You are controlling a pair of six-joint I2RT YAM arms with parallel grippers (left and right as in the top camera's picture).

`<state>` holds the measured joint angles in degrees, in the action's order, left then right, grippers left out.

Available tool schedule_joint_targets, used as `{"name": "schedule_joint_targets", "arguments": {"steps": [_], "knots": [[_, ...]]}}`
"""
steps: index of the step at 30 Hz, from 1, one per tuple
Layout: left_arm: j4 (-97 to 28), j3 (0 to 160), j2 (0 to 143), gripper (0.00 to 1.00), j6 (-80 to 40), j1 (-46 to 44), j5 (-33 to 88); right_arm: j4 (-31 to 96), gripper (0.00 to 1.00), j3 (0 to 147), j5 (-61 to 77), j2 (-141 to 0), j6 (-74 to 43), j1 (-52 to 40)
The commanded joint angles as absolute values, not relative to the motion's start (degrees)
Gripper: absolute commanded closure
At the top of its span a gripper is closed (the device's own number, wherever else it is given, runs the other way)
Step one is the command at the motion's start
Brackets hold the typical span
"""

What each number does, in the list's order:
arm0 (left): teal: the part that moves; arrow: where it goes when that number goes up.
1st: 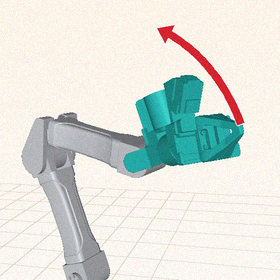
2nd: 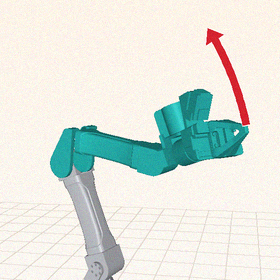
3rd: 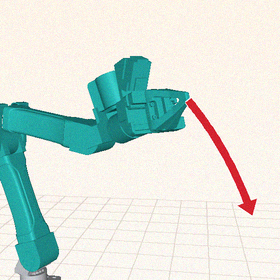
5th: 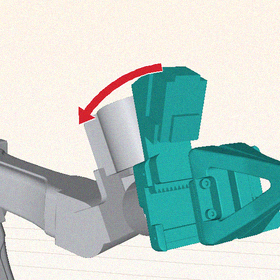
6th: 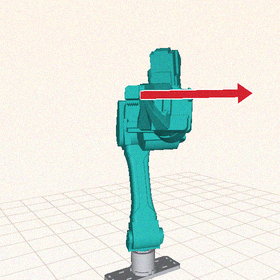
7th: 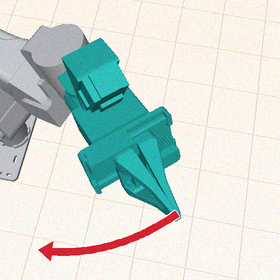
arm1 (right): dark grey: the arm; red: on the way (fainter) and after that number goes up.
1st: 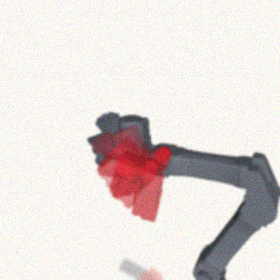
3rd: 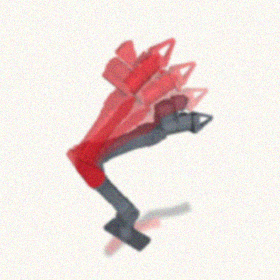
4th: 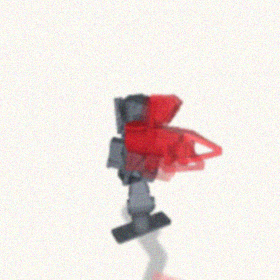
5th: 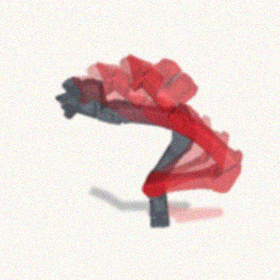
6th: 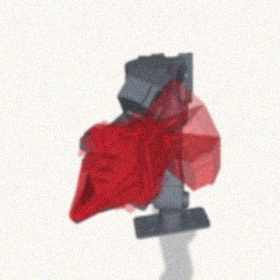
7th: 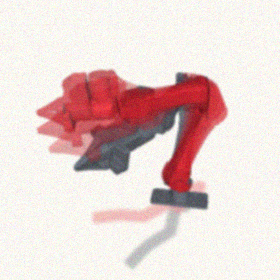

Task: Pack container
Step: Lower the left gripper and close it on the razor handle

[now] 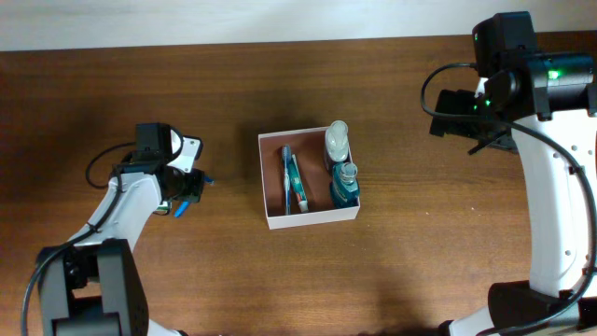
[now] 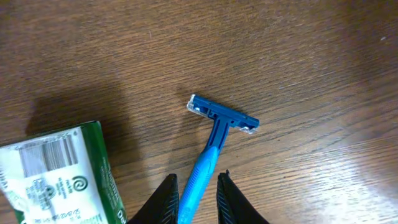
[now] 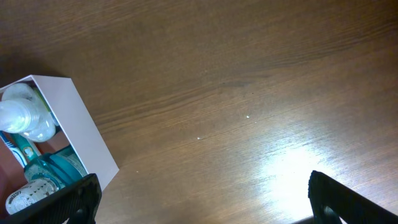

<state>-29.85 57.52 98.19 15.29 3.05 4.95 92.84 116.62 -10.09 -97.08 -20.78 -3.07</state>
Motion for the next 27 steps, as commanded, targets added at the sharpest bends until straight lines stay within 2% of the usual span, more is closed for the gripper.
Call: {"name": "schedule_joint_targets", "arguments": {"steps": [1, 10, 12, 16, 27], "knots": [[-29.4, 57.0, 101.4, 0.78, 17.7, 3.4, 6.4, 92.8, 0.02, 117.0, -11.0, -97.0, -20.8, -2.9], [-28.9, 57.0, 104.5, 0.78, 19.2, 3.4, 7.7, 92.8, 0.02, 117.0, -11.0, -97.0, -20.8, -2.9], [-28.9, 57.0, 104.5, 0.74, 19.2, 3.4, 7.7, 92.8, 0.02, 117.0, -11.0, -97.0, -20.8, -2.9], [-28.9, 57.0, 104.5, 0.74, 19.1, 3.4, 7.7, 92.8, 0.02, 117.0, -11.0, -97.0, -20.8, -2.9], [-29.8, 57.0, 104.5, 0.80, 14.8, 3.4, 7.7, 92.8, 0.02, 117.0, -11.0, -97.0, -20.8, -2.9]]}}
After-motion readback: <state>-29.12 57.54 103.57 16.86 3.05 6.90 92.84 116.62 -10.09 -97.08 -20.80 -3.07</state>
